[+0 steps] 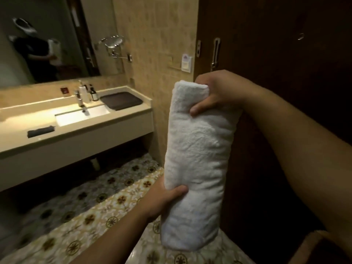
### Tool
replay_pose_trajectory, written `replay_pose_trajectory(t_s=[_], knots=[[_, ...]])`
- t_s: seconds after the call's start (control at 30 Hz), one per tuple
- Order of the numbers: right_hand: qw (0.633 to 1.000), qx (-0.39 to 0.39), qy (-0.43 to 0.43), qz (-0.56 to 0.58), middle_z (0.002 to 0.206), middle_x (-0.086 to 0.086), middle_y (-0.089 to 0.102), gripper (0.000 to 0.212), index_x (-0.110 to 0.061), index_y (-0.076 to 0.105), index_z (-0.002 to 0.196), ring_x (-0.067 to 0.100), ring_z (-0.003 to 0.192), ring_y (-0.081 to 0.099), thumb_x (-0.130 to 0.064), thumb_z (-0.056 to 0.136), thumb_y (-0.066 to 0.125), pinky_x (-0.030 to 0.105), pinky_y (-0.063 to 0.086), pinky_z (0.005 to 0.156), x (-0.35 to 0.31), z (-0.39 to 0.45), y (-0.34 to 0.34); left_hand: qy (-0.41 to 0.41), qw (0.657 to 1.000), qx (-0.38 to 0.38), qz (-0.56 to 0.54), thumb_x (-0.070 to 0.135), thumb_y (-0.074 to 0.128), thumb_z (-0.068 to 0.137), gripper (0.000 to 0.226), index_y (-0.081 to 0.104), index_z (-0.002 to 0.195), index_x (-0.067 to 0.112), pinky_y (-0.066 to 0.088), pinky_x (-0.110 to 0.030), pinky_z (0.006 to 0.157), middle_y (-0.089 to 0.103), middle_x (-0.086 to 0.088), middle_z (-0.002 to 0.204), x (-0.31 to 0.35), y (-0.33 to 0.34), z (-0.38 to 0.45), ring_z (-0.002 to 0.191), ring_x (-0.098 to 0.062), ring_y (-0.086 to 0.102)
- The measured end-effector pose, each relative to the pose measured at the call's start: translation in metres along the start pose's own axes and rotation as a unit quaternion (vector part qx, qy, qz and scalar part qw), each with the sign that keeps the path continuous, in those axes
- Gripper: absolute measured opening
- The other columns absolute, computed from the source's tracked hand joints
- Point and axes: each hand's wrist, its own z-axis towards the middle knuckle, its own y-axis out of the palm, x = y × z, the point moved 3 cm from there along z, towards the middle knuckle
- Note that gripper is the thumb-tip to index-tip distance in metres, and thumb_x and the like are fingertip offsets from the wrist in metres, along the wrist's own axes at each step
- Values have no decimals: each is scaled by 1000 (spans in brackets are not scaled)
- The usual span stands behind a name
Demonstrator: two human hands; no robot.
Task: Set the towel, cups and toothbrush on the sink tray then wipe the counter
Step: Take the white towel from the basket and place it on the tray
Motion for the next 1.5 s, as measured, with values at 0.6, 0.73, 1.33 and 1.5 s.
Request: replay_pose_trajectory(t_s=[0.6,0.73,1.33,1.5], knots=[[992,-26,-120,-13,85,-2,67,57,-24,68,92,18,78,59,-72,61,72,34,45,67,67,433,159,-37,985,86,-144,29,68,90,49,55,137,26,42,-57,106,56,-12,141,-87,-282,236,129,-35,53],[986,-48,-160,-20,87,-3,66,55,-24,67,94,17,78,59,-70,64,71,33,43,67,106,549,180,-27,978,133,-159,32,68,91,51,52,139,23,42,-56,106,55,-14,142,-101,-331,332,130,-36,51],[981,-91,-168,-34,75,-11,61,45,-30,61,77,10,67,54,-70,62,74,30,39,56,227,1008,310,-32,957,233,-172,44,74,83,68,52,138,12,48,-48,101,63,-11,133,-177,-595,687,123,-31,58],[979,-109,-145,-89,79,-4,60,52,-25,63,86,17,71,55,-71,64,72,32,38,60,243,1141,357,-62,941,229,-240,38,77,83,51,62,128,19,55,-41,90,67,-11,126,-200,-688,775,116,-31,63]])
